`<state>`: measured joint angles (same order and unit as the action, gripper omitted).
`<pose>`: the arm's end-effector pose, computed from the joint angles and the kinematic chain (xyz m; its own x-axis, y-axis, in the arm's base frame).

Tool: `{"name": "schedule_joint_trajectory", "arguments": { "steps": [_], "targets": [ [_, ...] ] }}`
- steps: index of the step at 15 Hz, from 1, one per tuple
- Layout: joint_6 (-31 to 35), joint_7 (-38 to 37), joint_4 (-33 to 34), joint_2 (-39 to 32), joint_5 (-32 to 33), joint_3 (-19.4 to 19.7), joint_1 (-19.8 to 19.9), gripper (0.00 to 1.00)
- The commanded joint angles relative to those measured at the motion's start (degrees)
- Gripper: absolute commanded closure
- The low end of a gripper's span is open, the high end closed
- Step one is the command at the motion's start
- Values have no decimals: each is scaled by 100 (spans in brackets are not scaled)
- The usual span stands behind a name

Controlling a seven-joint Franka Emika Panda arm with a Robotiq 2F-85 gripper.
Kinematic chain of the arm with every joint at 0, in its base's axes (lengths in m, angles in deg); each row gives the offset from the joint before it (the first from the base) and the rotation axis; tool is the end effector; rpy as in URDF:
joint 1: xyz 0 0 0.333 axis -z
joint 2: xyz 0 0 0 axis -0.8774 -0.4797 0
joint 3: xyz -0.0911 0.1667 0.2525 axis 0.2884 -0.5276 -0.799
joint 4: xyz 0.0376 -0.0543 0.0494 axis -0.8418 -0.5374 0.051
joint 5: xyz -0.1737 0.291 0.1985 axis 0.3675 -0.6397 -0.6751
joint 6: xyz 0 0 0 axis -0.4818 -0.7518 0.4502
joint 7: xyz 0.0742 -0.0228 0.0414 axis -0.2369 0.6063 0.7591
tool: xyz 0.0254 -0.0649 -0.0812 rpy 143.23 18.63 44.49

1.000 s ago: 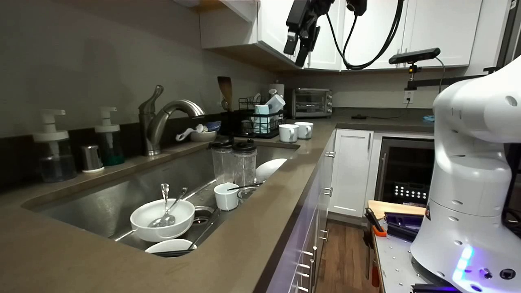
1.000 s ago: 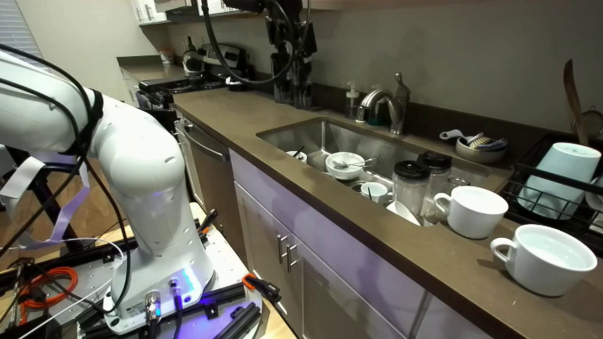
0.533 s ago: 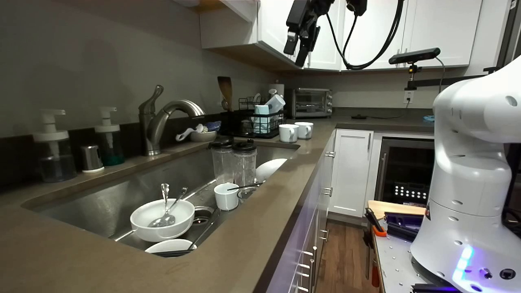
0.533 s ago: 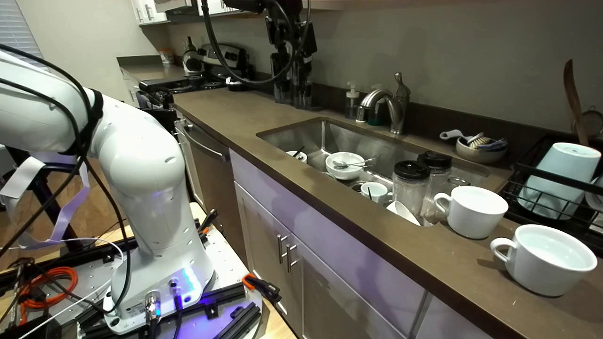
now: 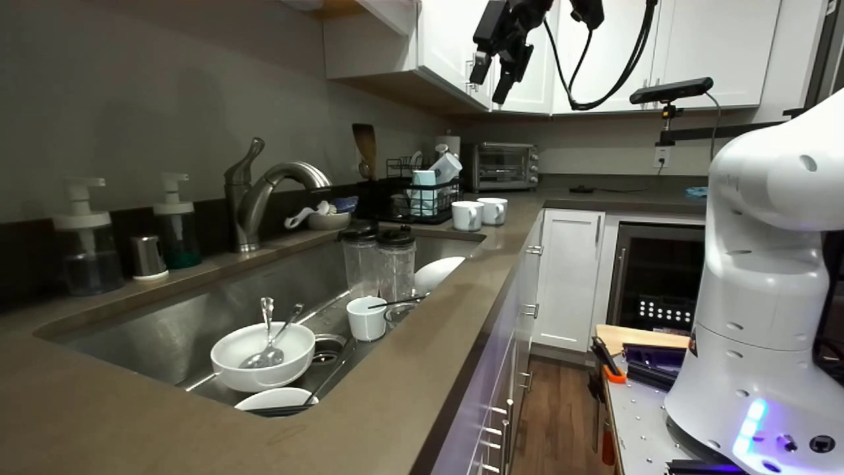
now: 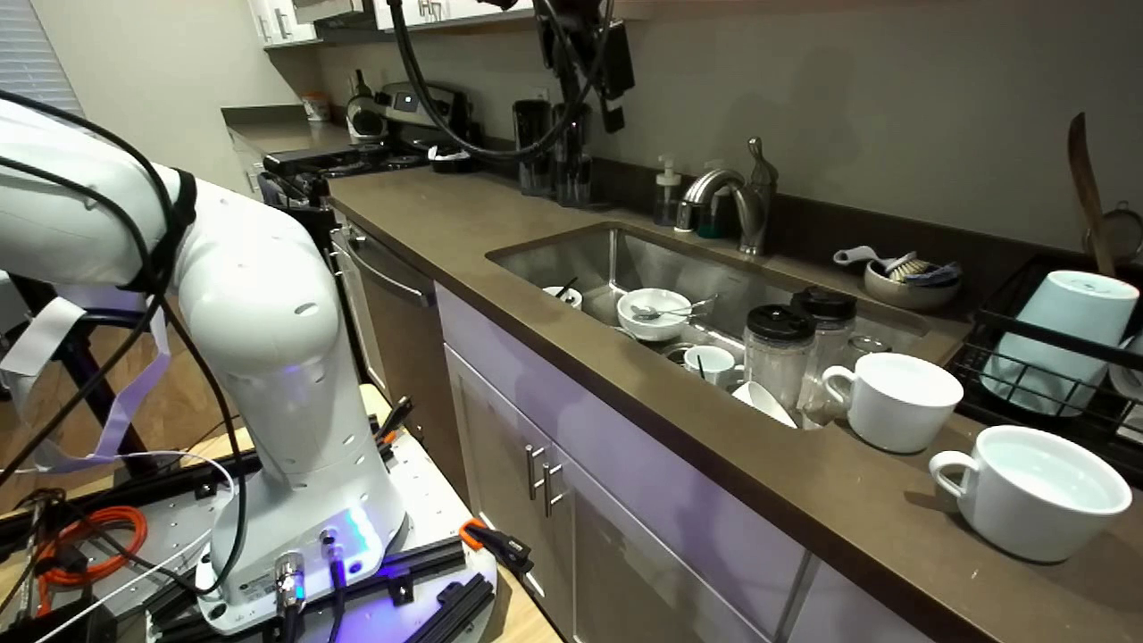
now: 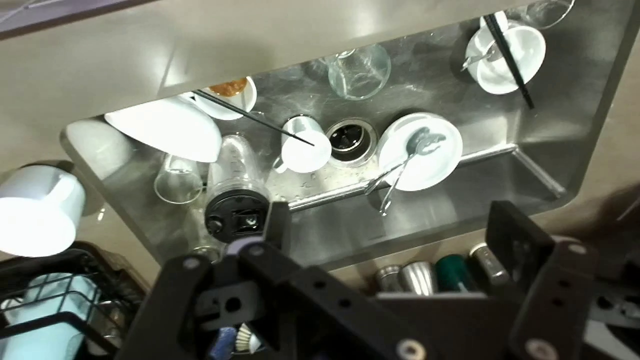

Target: Pour the water from the left cup into the sink

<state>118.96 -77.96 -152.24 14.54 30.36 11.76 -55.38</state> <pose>0.2994 -0.0760 0.6031 0.9106 -0.2570 0.3238 -0.2134 -0.9631 -0.1640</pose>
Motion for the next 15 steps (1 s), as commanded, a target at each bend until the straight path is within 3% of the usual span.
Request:
{"name": "schedule_joint_trajectory", "arguments": {
  "steps": [1,8,15],
  "targets": [
    [2,-233,221,-163,167,189,495,0],
    [243,-736,321,-648,862,190,1280,0],
    [269,-1390,541,-1415,1396,258,1677,0]
  ]
}}
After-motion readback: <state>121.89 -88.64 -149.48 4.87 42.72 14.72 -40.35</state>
